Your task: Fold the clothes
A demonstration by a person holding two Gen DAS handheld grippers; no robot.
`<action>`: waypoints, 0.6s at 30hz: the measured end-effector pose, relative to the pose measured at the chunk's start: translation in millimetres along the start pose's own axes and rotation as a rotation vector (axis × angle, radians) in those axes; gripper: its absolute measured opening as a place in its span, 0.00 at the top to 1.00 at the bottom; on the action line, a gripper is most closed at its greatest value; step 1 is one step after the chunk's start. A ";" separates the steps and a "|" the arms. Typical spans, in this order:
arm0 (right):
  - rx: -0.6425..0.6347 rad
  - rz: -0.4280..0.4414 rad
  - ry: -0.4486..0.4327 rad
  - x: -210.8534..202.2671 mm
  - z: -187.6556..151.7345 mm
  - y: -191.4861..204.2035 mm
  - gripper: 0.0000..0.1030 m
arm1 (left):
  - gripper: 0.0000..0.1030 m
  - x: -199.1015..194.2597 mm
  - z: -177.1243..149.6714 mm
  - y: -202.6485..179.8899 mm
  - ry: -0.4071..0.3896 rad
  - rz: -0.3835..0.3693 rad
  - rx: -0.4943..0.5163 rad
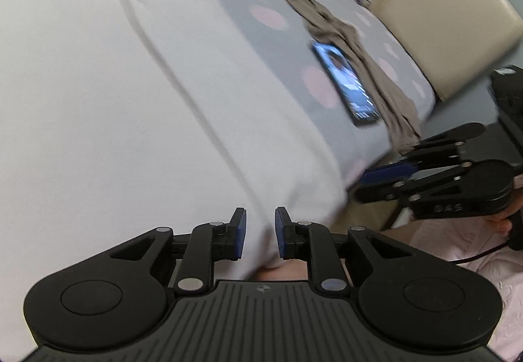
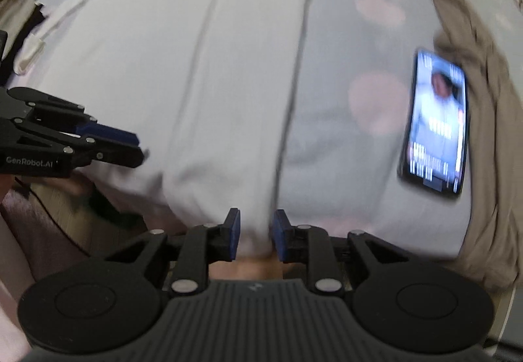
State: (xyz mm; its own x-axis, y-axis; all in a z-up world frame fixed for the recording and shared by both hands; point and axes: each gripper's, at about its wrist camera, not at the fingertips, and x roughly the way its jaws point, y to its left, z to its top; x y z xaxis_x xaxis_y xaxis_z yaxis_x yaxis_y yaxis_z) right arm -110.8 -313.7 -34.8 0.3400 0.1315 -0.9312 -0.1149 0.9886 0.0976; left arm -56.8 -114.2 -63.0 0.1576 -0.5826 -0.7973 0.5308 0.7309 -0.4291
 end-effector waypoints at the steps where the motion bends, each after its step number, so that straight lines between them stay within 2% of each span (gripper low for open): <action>1: -0.018 0.008 -0.013 -1.7 5.6 4.7 0.75 | 0.85 -9.7 1.3 8.1 -0.010 0.020 -0.011; 5: -0.097 0.056 -0.037 4.3 31.9 28.9 0.75 | 0.85 -53.2 6.7 48.9 -0.054 0.136 -0.059; 12: -0.211 0.120 -0.033 17.8 77.9 67.0 0.73 | 0.84 -125.7 10.5 138.5 -0.072 0.477 -0.125; 15: -0.249 0.141 -0.042 20.9 101.3 84.3 0.73 | 0.78 -153.2 17.2 182.9 -0.080 0.596 -0.193; 18: -0.271 0.153 -0.044 22.8 119.9 98.1 0.70 | 0.78 -179.4 26.5 228.1 -0.108 0.706 -0.299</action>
State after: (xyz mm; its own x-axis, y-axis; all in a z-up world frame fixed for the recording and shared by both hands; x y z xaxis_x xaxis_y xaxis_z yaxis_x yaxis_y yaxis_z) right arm -2.5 -204.9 -4.4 0.3386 0.2859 -0.8965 -0.4101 0.9023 0.1328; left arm 58.1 147.6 -6.6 0.4635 0.0374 -0.8853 0.0290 0.9979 0.0573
